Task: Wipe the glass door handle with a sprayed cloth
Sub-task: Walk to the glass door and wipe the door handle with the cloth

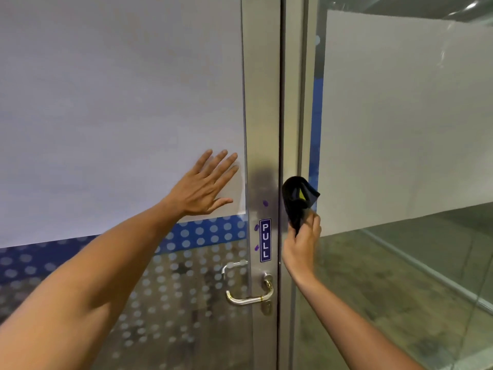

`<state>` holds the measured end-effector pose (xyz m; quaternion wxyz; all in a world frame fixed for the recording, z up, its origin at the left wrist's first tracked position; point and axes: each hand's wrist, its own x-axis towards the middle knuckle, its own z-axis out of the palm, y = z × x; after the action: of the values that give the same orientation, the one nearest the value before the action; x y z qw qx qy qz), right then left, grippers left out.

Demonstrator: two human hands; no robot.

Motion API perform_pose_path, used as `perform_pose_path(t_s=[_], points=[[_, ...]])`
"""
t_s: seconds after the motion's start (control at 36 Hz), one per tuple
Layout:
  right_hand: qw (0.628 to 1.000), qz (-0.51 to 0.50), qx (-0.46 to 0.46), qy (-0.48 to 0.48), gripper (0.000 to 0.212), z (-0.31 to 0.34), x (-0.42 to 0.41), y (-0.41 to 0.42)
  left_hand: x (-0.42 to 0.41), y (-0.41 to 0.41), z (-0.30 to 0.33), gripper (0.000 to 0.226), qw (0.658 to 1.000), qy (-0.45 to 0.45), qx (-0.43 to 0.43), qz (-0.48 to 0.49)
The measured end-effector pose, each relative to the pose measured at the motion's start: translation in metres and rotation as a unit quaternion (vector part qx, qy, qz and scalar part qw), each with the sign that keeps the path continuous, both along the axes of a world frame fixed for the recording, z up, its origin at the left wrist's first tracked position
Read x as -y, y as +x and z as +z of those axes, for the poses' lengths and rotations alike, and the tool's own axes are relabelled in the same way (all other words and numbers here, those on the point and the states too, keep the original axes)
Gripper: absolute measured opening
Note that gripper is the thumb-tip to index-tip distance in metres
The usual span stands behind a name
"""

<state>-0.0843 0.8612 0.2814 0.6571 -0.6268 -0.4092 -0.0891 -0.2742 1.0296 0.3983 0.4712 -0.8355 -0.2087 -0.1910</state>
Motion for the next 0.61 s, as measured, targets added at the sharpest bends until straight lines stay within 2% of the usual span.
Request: perform_pose_path(t_s=[0.14,0.25,0.31,0.42,0.61], points=[[0.990,-0.051,0.129,-0.019,0.056,-0.001,-0.026,-0.006,-0.014,-0.002,-0.003,0.088,1.000,0.018,0.000,-0.008],[0.957,-0.032,0.283,-0.056,0.081,-0.008,-0.048,0.001,-0.022,0.000,-0.006,0.089,0.999,0.037,-0.006,-0.013],[0.940,-0.020,0.330,-0.089,0.087,-0.013,-0.059,0.004,-0.024,0.001,-0.007,0.089,0.999,0.038,-0.005,-0.019],[0.911,-0.006,0.383,-0.154,0.096,-0.026,-0.075,0.012,-0.026,0.001,-0.008,0.087,0.999,0.044,0.001,-0.031],[0.889,0.016,0.430,-0.158,0.100,-0.057,-0.090,0.023,-0.030,0.002,-0.009,0.087,0.998,0.052,0.001,-0.035]])
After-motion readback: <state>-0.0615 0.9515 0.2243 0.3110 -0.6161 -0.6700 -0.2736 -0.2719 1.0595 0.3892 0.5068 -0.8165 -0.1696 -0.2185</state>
